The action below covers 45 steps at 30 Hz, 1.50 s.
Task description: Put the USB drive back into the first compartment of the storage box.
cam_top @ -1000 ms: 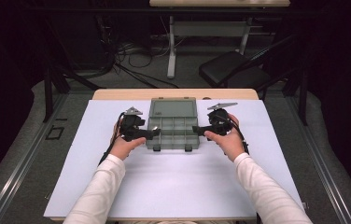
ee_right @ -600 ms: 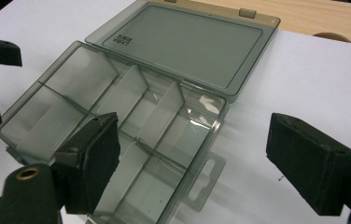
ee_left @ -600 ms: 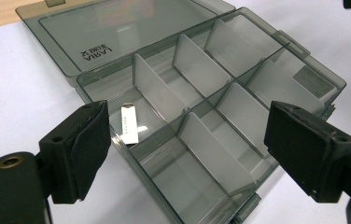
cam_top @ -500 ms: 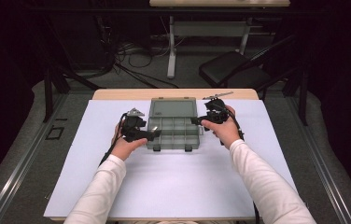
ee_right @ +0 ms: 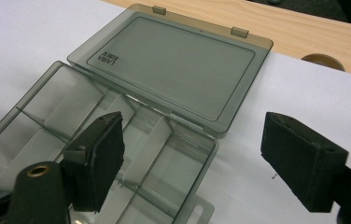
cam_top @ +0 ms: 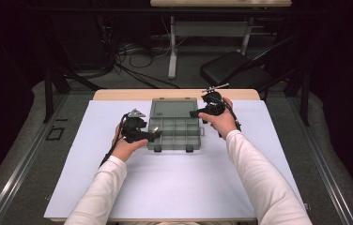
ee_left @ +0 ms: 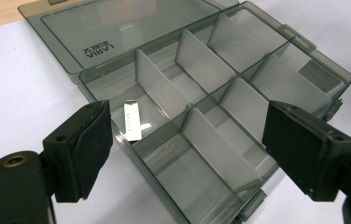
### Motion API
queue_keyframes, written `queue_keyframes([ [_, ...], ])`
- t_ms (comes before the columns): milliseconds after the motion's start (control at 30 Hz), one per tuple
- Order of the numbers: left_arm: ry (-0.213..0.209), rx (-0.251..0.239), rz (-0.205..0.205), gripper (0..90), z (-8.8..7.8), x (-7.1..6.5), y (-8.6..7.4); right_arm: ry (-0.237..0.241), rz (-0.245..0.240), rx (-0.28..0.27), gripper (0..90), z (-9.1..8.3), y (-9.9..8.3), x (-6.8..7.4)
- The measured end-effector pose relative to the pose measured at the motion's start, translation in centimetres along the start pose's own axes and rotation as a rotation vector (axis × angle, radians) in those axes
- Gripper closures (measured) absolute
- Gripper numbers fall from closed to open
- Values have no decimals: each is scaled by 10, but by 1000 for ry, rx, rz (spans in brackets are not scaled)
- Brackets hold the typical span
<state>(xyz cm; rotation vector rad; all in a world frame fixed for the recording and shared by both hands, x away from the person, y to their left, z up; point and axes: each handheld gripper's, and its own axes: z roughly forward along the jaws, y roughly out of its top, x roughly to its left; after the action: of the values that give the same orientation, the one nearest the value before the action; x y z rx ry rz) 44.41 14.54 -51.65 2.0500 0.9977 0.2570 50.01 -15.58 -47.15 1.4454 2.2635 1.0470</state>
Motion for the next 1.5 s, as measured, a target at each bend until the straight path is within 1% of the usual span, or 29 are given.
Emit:
queue_keyframes([
  [33, 0, 9, 2, 167, -1, 1, 0, -3, 1, 3, 208, 3, 2, 0],
  [100, 10, 2, -5, 167, 1, 1, -1, -5, 0, 7, 208, 4, 4, 0],
  [133, 8, 9, 0, 168, 0, 2, -1, -7, 1, 10, 207, 6, 5, 0],
  [167, 17, 6, -1, 187, 1, 3, -2, -11, 4, 13, 211, 8, 8, 1],
  [200, 22, 13, 5, 187, 1, 3, -2, -11, 4, 13, 211, 8, 8, 1],
  [267, 23, 25, 5, 193, 1, 4, -3, -12, 4, 12, 212, 10, 10, 1],
  [300, 30, 18, 5, 194, 2, 4, -4, -13, 7, 12, 212, 12, 11, 1],
  [333, 29, 29, 8, 194, 2, 5, -4, -19, 5, 17, 214, 13, 12, 0],
  [367, 35, 22, 1, 195, 4, 4, -5, -28, 3, 20, 222, 15, 14, 0],
  [467, 30, 35, 5, 196, 4, 5, -5, -40, 12, 19, 228, 19, 17, -2],
  [500, 36, 28, 4, 200, 5, 5, -6, -45, 12, 14, 229, 20, 18, -2],
  [567, 33, 41, 9, 206, 5, 6, -6, -45, 30, 6, 229, 22, 20, -4],
  [600, 41, 34, 9, 209, 6, 6, -7, -48, 40, 8, 229, 23, 21, -5],
  [633, 39, 46, 15, 215, 6, 7, -7, -48, 46, 8, 229, 25, 23, -6],
  [733, 51, 38, 12, 223, 7, 7, -8, -55, 49, 15, 229, 28, 24, -8],
  [833, 46, 50, 14, 223, 7, 8, -8, -61, 55, 24, 229, 31, 27, -9],
  [933, 51, 41, 7, 227, 9, 7, -10, -59, 54, 20, 229, 32, 30, -10],
  [1033, 47, 56, 13, 232, 9, 8, -10, -64, 57, 23, 229, 35, 33, -11],
  [1067, 53, 48, 12, 236, 10, 8, -10, -65, 58, 24, 229, 36, 34, -12],
  [1100, 57, 50, 14, 239, 11, 8, -10, -64, 62, 27, 229, 37, 35, -12],
  [1167, 51, 61, 16, 239, 11, 8, -10, -64, 58, 31, 229, 38, 36, -13],
  [1200, 54, 62, 17, 244, 11, 8, -11, -65, 61, 33, 229, 39, 37, -14],
  [1233, 65, 50, 16, 247, 13, 7, -11, -70, 65, 26, 229, 41, 39, -14],
  [1267, 58, 55, 13, 247, 13, 7, -11, -70, 65, 26, 229, 41, 39, -14],
  [1300, 57, 65, 19, 253, 13, 8, -11, -68, 69, 26, 230, 42, 40, -15],
  [1333, 65, 60, 19, 256, 14, 8, -12, -65, 68, 26, 230, 43, 40, -15],
  [1400, 65, 56, 11, 266, 14, 9, -13, -65, 67, 27, 231, 44, 40, -15],
  [1433, 56, 68, 9, 266, 13, 11, -13, -66, 71, 26, 231, 45, 41, -16],
  [1500, 62, 54, -8, 277, 15, 12, -14, -64, 72, 28, 230, 47, 40, -16],
])
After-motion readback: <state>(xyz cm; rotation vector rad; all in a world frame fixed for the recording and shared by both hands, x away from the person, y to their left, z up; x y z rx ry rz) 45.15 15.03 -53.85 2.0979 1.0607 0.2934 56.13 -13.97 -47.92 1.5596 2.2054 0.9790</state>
